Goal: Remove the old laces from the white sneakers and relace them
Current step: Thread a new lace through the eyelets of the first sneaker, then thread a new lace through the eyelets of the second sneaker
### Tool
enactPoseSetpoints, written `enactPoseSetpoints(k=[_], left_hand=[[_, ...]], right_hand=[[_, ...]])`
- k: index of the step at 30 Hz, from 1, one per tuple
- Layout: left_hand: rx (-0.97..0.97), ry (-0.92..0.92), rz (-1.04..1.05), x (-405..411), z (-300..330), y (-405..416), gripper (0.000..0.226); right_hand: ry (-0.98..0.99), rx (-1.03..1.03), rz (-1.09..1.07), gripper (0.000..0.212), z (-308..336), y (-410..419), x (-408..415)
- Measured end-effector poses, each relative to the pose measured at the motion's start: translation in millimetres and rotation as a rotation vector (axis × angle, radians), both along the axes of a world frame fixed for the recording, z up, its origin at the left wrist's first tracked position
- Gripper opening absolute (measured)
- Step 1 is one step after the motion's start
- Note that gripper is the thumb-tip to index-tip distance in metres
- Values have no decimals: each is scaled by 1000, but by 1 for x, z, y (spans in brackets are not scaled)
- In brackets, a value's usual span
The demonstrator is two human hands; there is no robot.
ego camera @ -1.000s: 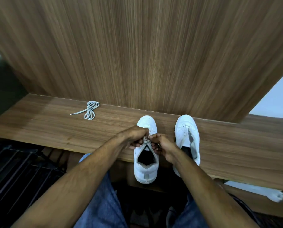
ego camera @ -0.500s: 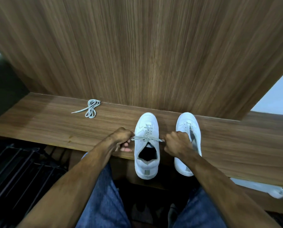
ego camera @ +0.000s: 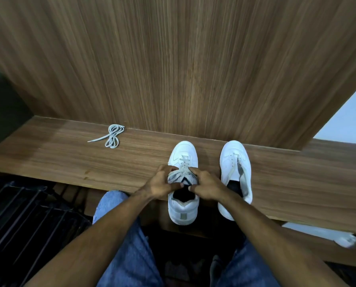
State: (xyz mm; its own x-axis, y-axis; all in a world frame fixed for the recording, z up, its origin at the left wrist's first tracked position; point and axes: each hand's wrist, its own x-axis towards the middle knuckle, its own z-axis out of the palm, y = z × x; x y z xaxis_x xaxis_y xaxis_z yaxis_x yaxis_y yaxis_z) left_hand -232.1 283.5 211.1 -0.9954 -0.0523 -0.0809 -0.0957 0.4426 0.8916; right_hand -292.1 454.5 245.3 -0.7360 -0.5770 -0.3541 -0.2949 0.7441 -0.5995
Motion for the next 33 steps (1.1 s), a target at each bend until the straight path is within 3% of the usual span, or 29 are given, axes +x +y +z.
enactPoseSetpoints(k=[13,16,19,22,25,27,29,33], left_hand=[[27,-60,248,-27,9,-71,30],[71,-73,279,-35,7,-91,31],[58,-119,158,-38,7,-110,30],[175,-87,189,-44,9,-134,23],[-68,59,525,-65,-2,-168,12],[-417,-75,685,-78,-14,-193,24],[-677,-243,705,-87,-30,-214,44],[-835,-333,705,-97,-52,-233,59]], right_hand=[[-90,-235,-41,44,-18,-84,-33],[-59,-215,-71,58,-27,-105,-44],[30,-154,-68,74,-26,-117,-50],[200,-40,-4,75,-31,-125,-52],[316,52,-20,65,-34,-133,-51],[351,92,-34,62,-34,-137,-48],[396,125,-33,60,-36,-139,-47],[418,148,-32,61,-39,-139,-49]])
